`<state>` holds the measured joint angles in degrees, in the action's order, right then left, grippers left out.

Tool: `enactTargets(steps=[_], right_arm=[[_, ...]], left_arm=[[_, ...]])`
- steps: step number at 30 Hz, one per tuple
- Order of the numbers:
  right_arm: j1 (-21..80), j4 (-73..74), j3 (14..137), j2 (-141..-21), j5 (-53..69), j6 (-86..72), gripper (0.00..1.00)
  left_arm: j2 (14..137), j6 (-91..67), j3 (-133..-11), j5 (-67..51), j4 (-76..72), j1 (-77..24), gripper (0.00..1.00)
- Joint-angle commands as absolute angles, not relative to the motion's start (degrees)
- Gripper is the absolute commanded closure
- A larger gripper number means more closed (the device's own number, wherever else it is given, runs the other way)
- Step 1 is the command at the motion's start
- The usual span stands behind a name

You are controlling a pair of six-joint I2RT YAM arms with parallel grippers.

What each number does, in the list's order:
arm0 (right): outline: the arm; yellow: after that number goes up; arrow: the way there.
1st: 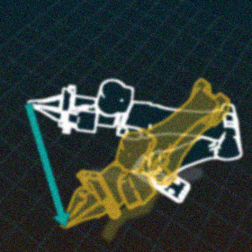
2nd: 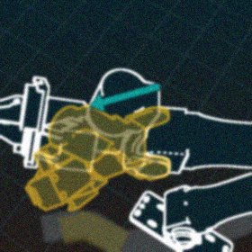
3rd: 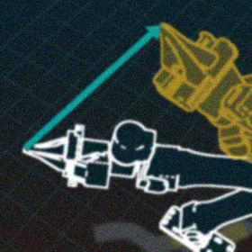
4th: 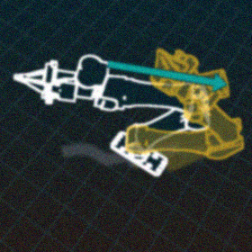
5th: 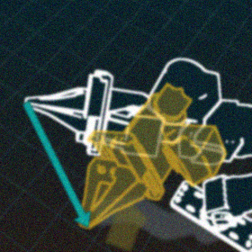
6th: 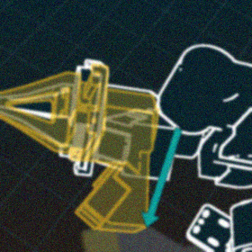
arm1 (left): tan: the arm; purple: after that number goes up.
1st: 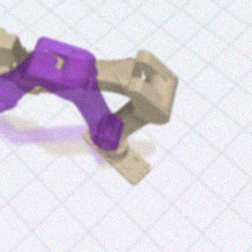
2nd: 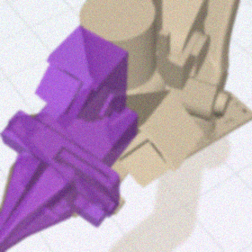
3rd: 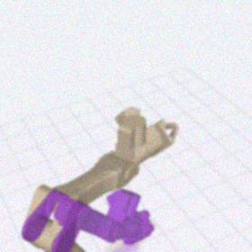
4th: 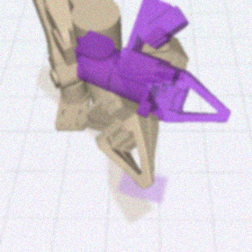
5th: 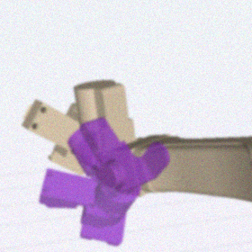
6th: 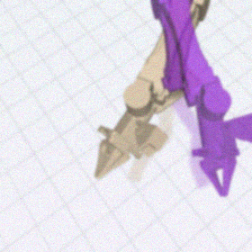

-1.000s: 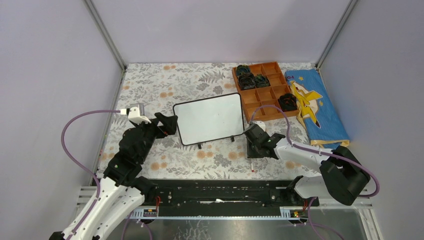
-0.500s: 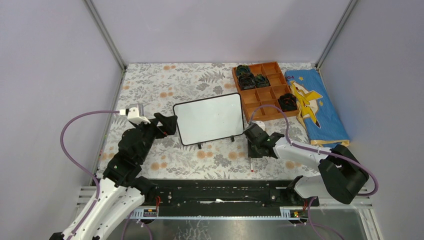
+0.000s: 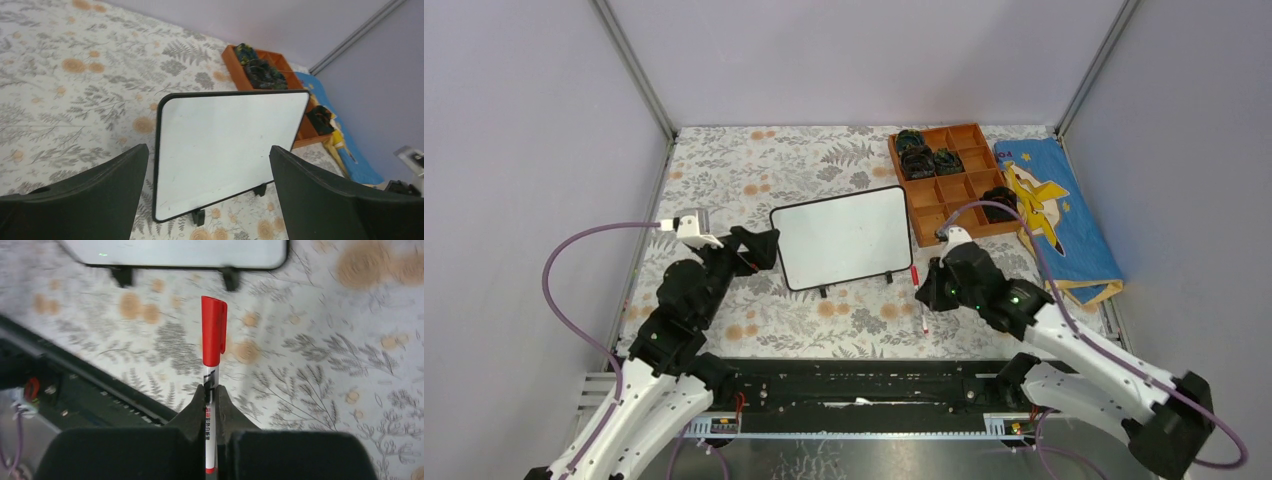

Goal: Write a sentence on the whiteboard
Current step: Open the whiteboard marker at the center of the board.

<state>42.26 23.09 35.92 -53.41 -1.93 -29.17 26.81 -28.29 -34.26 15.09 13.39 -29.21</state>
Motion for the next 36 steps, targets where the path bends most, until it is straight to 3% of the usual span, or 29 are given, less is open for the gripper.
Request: enactTargets(steps=[1,6,9,14,18,29,36], right_arm=[[42.45,23.63,40.49,-44.81,8.81,-22.28,1.00],[42.45,15.09,43.02,-39.89,20.38,-21.03,1.00],[42.45,9.22,45.57,-41.85,25.86,-21.98,1.00],[42.82,-4.70,47.27,-46.31,31.92,-26.19,1.00],[43.95,-12.23,48.33,-49.70,34.21,-29.04,1.00],[50.76,-15.81,52.11,-55.73,31.05,-27.50,1.00],[51.93,-16.60,52.21,-57.19,30.07,-27.47,1.00]], left_arm=[[24.10,-27.18,-32.18,7.29,1.91,-29.44,0.01],[26.01,-33.81,-34.29,-9.66,-5.09,-29.44,0.01],[30.74,-37.38,-38.09,-22.03,-6.40,-29.40,0.01],[34.42,-46.38,-39.07,-32.83,-13.88,-29.44,0.01],[34.92,-51.00,-38.46,-35.82,-19.56,-29.44,0.01],[40.99,-55.50,-38.12,-41.09,-24.51,-29.44,0.04],[41.96,-56.52,-37.54,-41.29,-27.78,-29.74,0.17]])
